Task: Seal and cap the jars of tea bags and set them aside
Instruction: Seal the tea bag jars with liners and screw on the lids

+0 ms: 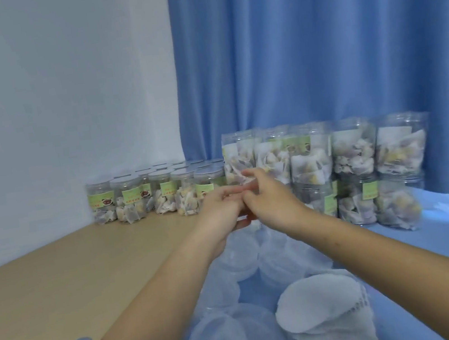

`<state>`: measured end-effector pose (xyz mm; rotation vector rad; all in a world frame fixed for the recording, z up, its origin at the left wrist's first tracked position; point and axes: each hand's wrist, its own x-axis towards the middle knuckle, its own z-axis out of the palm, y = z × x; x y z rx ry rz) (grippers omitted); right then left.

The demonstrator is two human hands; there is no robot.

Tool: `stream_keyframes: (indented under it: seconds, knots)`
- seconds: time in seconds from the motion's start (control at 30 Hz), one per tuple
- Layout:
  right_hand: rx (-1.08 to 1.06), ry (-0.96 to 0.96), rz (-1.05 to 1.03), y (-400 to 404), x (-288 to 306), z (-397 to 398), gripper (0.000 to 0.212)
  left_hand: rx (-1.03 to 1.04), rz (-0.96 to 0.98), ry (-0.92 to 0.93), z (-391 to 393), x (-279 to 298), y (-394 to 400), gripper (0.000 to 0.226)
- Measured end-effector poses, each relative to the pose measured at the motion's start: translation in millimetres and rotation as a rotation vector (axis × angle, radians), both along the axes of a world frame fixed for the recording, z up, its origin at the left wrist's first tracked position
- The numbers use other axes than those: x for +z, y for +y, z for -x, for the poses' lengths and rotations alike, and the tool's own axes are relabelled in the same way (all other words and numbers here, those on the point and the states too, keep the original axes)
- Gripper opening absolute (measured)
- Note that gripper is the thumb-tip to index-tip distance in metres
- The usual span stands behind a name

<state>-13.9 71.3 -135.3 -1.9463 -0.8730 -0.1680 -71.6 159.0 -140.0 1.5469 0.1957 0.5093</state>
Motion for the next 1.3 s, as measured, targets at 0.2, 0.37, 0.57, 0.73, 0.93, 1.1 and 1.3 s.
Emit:
stream_keyframes:
  seconds: [0.2, 0.37, 0.57, 0.73, 0.93, 1.1, 1.3]
  knots:
    - [-0.146, -0.079, -0.006, -68.5, 17.3, -63.9, 0.049, -0.012, 0.030, 0.037, -61.4, 18.3, -55.3, 0.039]
    - [-0.288, -0.092, -0.003, -95.7, 32.2, -125.4, 0.063, 0.059, 0.007, 0.070, -106.2, 31.4, -56.3, 0.058]
    - [-0.464, -0.083, 0.132, -86.3, 50.4, -190.6, 0.087, 0.123, 0.015, 0.129, -143.9, 40.9, -39.1, 0.038]
    - [-0.534, -0.031, 0.175, -72.2, 49.8, -209.5, 0.060, 0.118, 0.065, 0.113, -166.7, 38.5, -32.9, 0.026]
    - [-0.536, -0.235, -0.038, -77.4, 33.2, -190.8, 0.040, 0.041, 0.086, 0.148, -156.1, 36.6, -45.1, 0.017]
    - [-0.502, -0.327, -0.049, -117.2, 38.7, -145.2, 0.043, 0.046, -0.091, 0.159, -130.9, 38.0, -65.3, 0.051]
    - [-0.351, -0.239, 0.064, -175.3, 19.2, -73.3, 0.047, -0.059, -0.264, 0.142, -88.1, 15.1, -121.1, 0.087]
